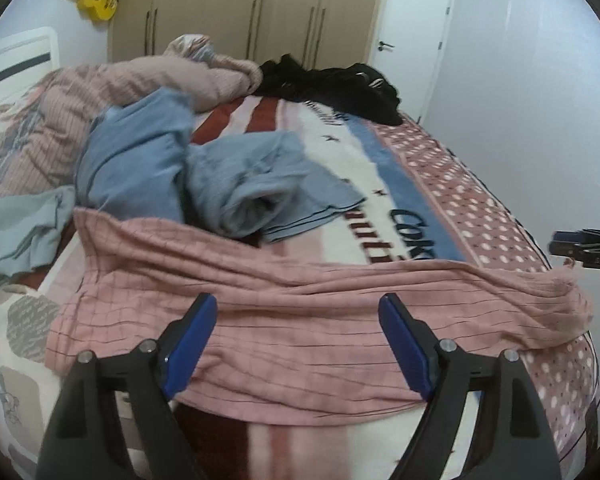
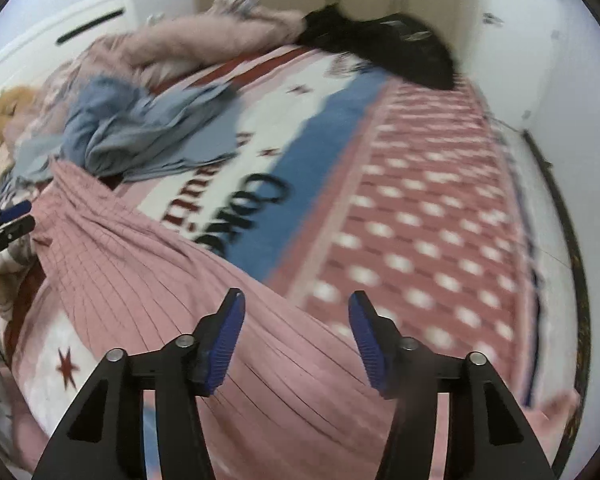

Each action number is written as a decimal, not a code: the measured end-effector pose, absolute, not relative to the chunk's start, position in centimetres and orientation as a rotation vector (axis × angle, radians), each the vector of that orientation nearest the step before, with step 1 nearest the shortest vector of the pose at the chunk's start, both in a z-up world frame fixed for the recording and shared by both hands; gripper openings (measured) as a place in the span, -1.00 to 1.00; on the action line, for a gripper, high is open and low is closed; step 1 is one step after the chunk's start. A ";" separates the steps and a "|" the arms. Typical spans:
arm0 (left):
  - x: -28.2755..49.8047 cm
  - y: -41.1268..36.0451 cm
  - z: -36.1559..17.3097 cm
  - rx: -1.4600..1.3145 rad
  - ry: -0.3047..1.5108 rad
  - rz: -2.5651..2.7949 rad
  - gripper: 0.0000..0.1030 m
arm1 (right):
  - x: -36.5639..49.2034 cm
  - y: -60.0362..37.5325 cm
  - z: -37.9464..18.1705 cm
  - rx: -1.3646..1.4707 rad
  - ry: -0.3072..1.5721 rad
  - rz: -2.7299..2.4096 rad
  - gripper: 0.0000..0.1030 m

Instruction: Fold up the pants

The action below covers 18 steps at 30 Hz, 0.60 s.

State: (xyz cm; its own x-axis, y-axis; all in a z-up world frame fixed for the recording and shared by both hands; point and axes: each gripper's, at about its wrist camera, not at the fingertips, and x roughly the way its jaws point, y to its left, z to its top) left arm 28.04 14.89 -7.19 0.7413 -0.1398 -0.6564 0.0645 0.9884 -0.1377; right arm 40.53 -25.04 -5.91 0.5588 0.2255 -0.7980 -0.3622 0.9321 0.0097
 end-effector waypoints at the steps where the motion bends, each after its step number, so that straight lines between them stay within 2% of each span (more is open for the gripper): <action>1: 28.0 14.3 -7.0 -0.103 0.727 -0.118 0.56 | 39.5 -27.6 -5.5 -0.153 0.906 0.313 0.05; 3: 28.0 12.9 -6.8 -0.096 0.727 -0.135 0.56 | 38.0 -31.8 -5.4 -0.116 0.895 0.255 0.28; 5: 28.0 11.7 -6.7 -0.098 0.729 -0.147 0.56 | 36.9 -36.1 -5.7 -0.072 0.890 0.190 0.31; 12: 28.5 7.3 -6.8 -0.073 0.757 -0.172 0.56 | 35.2 -49.1 -9.5 0.079 0.887 0.027 0.32; 18: 29.4 4.5 -7.1 -0.039 0.783 -0.170 0.56 | 36.3 -53.3 -12.9 0.171 0.857 0.138 0.32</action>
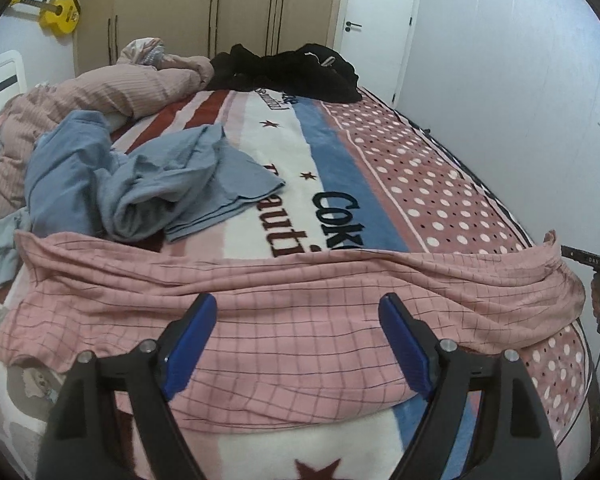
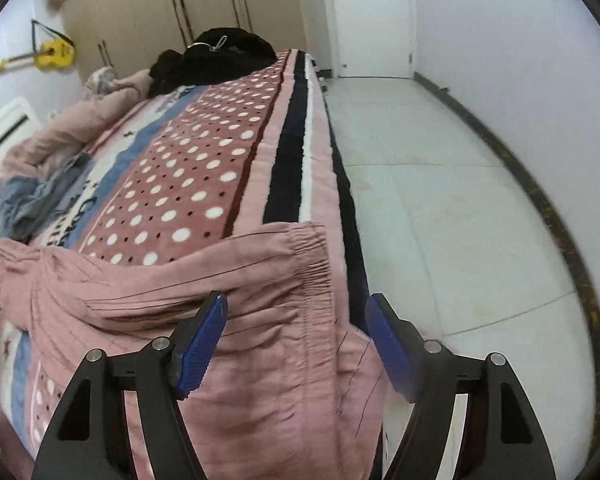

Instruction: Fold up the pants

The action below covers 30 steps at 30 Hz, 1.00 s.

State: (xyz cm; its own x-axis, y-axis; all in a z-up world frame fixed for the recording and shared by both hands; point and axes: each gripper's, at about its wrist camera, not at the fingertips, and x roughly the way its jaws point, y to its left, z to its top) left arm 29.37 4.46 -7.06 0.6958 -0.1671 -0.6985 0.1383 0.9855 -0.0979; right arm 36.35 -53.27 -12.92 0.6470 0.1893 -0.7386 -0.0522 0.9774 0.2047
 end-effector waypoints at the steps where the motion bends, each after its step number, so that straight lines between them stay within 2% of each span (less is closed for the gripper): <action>1: 29.5 4.1 -7.1 -0.034 0.787 -0.168 0.56 | 36.8 -53.7 -13.3 0.180 0.853 0.154 0.32; 5: 30.0 3.4 -7.4 -0.018 0.799 -0.158 0.56 | 38.5 -54.1 -14.3 0.218 0.831 0.250 0.29; 7: 30.4 3.2 -7.5 -0.012 0.803 -0.155 0.56 | 39.1 -53.9 -14.6 0.235 0.836 0.303 0.11; 9: 30.6 3.1 -7.6 -0.011 0.807 -0.150 0.56 | 39.3 -53.6 -14.8 0.237 0.846 0.331 -0.25; 10: 30.7 3.1 -7.7 -0.012 0.808 -0.149 0.56 | 39.3 -53.5 -14.8 0.246 0.845 0.354 -0.35; 12: 30.8 3.1 -7.7 -0.016 0.810 -0.150 0.56 | 39.0 -53.3 -14.5 0.253 0.837 0.363 -0.94; 20: 30.5 3.3 -7.4 -0.022 0.796 -0.155 0.56 | 34.8 -54.0 -10.3 0.262 0.700 0.143 -0.96; 30: 29.6 3.4 -6.9 -0.018 0.777 -0.165 0.56 | 32.6 -55.8 -9.3 0.237 0.756 -0.083 -0.97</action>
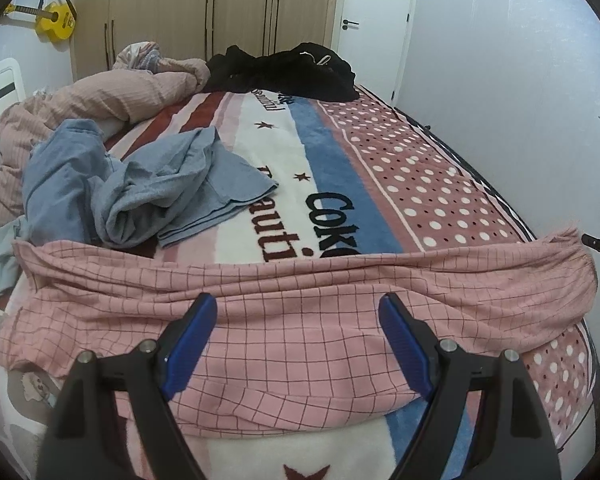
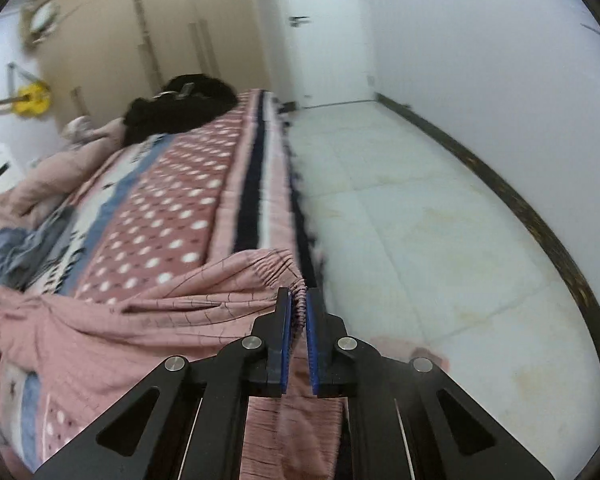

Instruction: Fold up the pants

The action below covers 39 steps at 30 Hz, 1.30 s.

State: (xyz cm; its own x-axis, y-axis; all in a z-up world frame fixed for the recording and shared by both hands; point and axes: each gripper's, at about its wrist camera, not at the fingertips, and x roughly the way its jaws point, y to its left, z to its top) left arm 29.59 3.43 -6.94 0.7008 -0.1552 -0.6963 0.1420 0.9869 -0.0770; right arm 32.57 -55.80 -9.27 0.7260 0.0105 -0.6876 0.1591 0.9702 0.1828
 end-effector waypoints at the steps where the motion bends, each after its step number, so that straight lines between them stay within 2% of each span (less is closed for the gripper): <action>1: 29.6 3.5 -6.9 -0.019 0.776 -0.165 0.56 | 32.3 -55.9 -9.4 0.209 0.757 -0.144 -1.00; 4: 29.7 3.7 -7.1 -0.021 0.780 -0.160 0.56 | 31.9 -58.6 -10.4 0.250 0.770 -0.231 -1.00; 8: 30.1 4.1 -7.5 -0.034 0.790 -0.152 0.56 | 32.3 -59.0 -11.6 0.351 0.806 -0.036 -0.91; 10: 30.3 4.2 -7.7 -0.040 0.794 -0.149 0.56 | 32.8 -58.0 -11.6 0.329 0.813 0.028 -0.49; 11: 30.3 4.2 -7.7 -0.042 0.795 -0.149 0.56 | 33.0 -57.3 -11.5 0.312 0.811 0.049 -0.07; 12: 30.3 4.1 -7.7 -0.044 0.795 -0.151 0.56 | 33.7 -56.5 -11.5 0.283 0.811 0.081 0.10; 13: 30.4 4.1 -7.7 -0.043 0.795 -0.153 0.56 | 34.3 -56.1 -11.7 0.263 0.817 0.093 0.20; 18: 30.5 3.7 -8.0 -0.027 0.801 -0.152 0.56 | 37.9 -55.2 -14.4 0.275 0.881 0.132 0.29; 20: 30.6 3.7 -8.1 -0.020 0.806 -0.147 0.56 | 39.1 -54.9 -15.3 0.317 0.884 0.197 0.29; 22: 30.9 3.8 -8.3 -0.019 0.812 -0.141 0.56 | 39.6 -54.3 -15.6 0.337 0.865 0.246 0.13; 24: 31.1 4.1 -8.5 -0.026 0.815 -0.138 0.56 | 39.1 -54.1 -15.4 0.313 0.852 0.218 -0.96; 25: 31.3 4.2 -8.6 -0.031 0.816 -0.138 0.56 | 38.8 -53.9 -15.0 0.295 0.831 0.183 -0.92; 32: 31.5 5.3 -8.7 -0.051 0.813 -0.122 0.56 | 35.1 -53.5 -11.1 0.236 0.698 -0.029 -0.98; 39: 31.3 5.9 -9.1 -0.071 0.817 -0.112 0.56 | 35.5 -53.9 -11.2 0.216 0.761 -0.082 -0.98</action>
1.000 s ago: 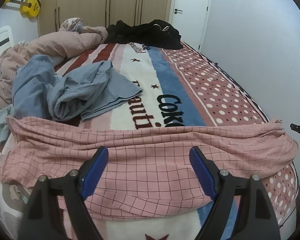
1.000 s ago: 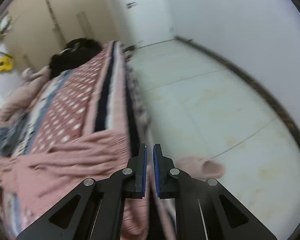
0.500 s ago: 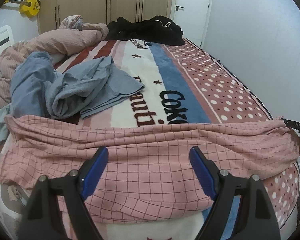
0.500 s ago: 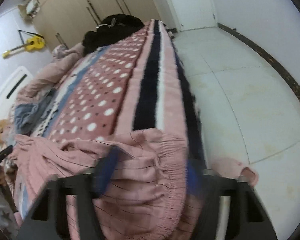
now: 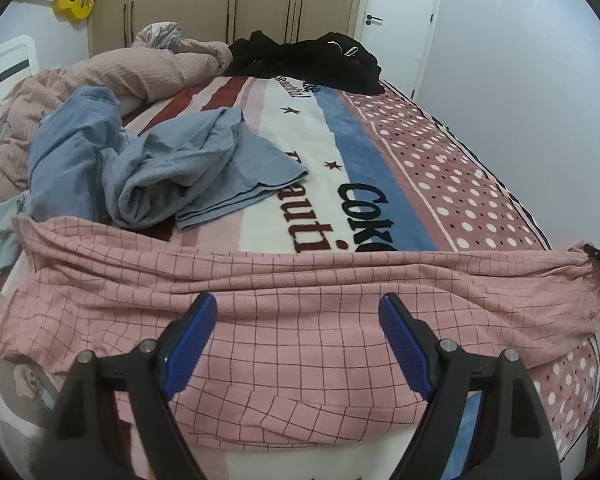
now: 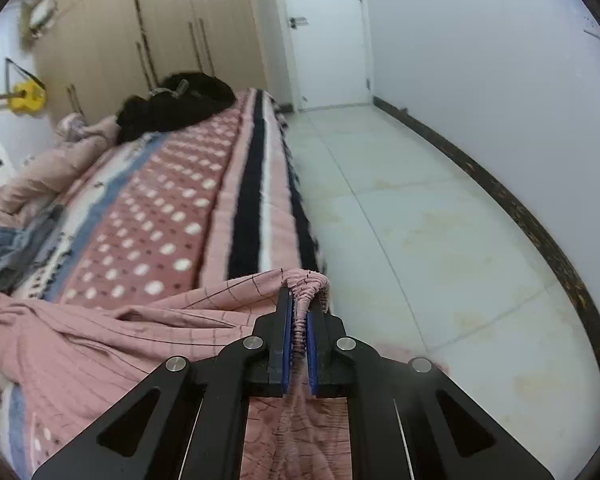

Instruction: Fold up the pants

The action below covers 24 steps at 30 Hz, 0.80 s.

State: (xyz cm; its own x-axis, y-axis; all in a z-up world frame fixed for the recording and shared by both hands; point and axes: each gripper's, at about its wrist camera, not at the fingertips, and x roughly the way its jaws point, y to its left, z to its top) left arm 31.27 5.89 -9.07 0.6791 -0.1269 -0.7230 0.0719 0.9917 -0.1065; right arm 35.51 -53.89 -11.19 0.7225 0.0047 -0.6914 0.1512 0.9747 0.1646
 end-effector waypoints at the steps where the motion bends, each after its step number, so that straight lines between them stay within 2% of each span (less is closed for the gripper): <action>1: 31.2 5.9 -9.1 -0.072 0.818 -0.111 0.56 | 36.1 -54.0 -11.9 0.208 0.769 -0.119 -0.98; 6: 30.7 6.1 -9.2 -0.039 0.830 -0.111 0.56 | 38.4 -54.2 -16.0 0.181 0.888 -0.203 -0.97; 9: 30.3 6.4 -9.7 -0.032 0.853 -0.132 0.56 | 38.7 -53.4 -16.0 0.117 0.907 -0.238 -0.91; 10: 30.1 6.5 -9.7 -0.030 0.857 -0.136 0.56 | 38.6 -53.2 -15.4 0.086 0.908 -0.253 -0.83; 12: 29.7 6.8 -9.9 -0.023 0.862 -0.139 0.56 | 37.8 -52.7 -13.6 0.066 0.877 -0.275 -0.22; 14: 29.1 7.4 -9.8 -0.033 0.865 -0.124 0.56 | 36.2 -51.9 -11.3 0.078 0.819 -0.240 -0.03; 16: 28.0 8.8 -9.4 -0.089 0.859 -0.123 0.56 | 34.7 -50.8 -9.3 0.084 0.786 -0.182 -0.04; 19: 26.2 10.6 -8.8 -0.174 0.852 -0.131 0.69 | 32.7 -47.9 -7.5 0.105 0.750 -0.021 -0.04; 24: 23.9 12.7 -8.7 -0.226 0.873 -0.106 0.69 | 32.4 -42.0 -8.7 0.138 0.774 0.246 -0.06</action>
State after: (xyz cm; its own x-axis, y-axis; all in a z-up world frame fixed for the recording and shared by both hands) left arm 23.87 12.71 -8.71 0.6392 -0.1839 -0.7468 -0.0002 0.9709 -0.2393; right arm 32.40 -41.96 -8.71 0.6885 0.2697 -0.6733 -0.1689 0.9624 0.2128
